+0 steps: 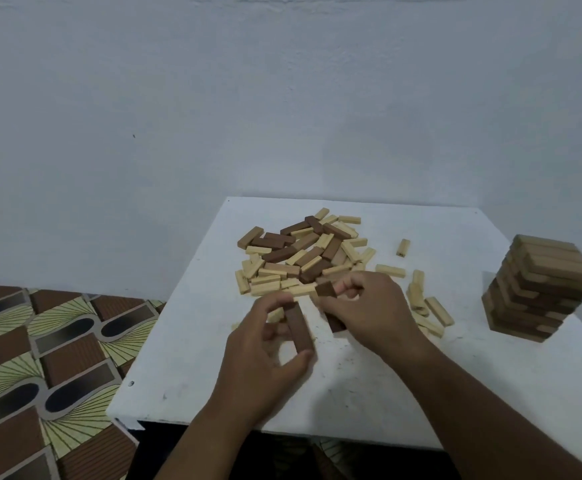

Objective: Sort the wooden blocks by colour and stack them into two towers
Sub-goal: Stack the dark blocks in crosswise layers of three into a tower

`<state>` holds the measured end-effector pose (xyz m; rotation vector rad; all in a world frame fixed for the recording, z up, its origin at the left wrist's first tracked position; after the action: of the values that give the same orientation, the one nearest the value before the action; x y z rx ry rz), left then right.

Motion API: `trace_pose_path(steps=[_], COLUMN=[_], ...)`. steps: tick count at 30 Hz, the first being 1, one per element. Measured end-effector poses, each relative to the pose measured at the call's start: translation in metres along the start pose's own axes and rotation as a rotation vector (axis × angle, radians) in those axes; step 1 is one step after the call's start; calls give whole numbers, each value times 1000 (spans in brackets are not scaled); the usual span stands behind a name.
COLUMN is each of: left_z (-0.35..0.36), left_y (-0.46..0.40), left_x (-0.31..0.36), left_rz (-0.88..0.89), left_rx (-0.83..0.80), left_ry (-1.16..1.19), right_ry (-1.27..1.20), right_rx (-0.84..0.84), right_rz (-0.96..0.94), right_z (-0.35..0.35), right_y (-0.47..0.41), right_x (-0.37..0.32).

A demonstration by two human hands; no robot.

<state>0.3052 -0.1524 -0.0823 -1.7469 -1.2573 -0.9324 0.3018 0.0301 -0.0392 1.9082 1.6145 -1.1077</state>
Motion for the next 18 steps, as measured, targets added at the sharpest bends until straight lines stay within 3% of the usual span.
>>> trace_pose_path(steps=[5,9,18], left_z=[20,32,47], left_y=[8,13,13], left_x=[8,11,5], left_rz=[78,88,151], left_rx=[-155,-245,-256], left_ry=[-89,-192,-362], right_ry=[67,189,130], right_rx=[-102,-118,-111], right_rz=[152,78,-35], right_z=[-28,-27,-37], right_y=[51,66,71], right_x=[30,48,66])
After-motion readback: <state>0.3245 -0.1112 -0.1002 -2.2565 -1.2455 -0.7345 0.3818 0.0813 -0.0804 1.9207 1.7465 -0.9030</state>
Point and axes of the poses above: each hand's wrist, its own y-axis away from the middle knuckle, its own z-axis out of the palm, x = y × z, the point moved 1 cm from there along -y, towards the middle knuckle, and after that the axes turned 9 degrees about -z, right-handed, at the moved point
